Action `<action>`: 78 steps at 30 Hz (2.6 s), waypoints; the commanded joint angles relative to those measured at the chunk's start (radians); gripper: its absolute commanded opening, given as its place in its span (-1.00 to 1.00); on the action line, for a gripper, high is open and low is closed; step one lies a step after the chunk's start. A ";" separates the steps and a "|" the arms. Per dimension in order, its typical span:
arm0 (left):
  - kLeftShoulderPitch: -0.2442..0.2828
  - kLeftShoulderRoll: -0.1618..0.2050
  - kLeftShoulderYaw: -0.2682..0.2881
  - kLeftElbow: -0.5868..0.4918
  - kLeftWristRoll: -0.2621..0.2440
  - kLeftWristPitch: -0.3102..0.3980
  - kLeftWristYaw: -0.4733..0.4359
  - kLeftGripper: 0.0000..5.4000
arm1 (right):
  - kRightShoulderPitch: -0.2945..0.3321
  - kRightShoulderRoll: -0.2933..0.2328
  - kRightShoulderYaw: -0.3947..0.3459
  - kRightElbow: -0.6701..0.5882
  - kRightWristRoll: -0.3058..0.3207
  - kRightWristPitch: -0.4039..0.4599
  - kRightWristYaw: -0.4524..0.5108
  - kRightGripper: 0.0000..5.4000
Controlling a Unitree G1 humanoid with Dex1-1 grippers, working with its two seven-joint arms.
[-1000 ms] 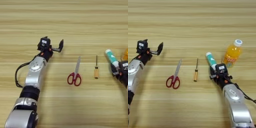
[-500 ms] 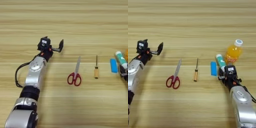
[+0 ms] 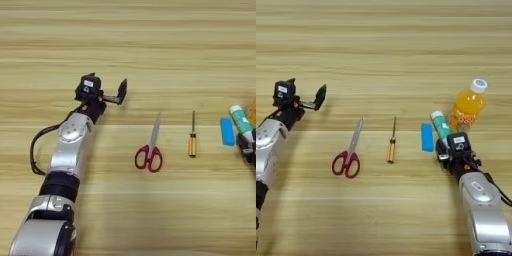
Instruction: Move the objects on the table
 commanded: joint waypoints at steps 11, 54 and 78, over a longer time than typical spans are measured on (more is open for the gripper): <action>-0.006 -0.001 -0.002 -0.002 0.003 -0.004 0.002 1.00 | 0.032 -0.012 0.041 -0.049 -0.029 0.018 0.001 0.41; 0.137 0.088 -0.132 -0.237 0.051 0.154 -0.144 1.00 | -0.001 0.082 0.095 -0.214 -0.032 -0.107 -0.039 0.99; 0.233 0.171 -0.350 -0.358 0.086 0.225 -0.396 1.00 | -0.017 0.108 0.102 -0.188 -0.034 -0.149 -0.050 0.99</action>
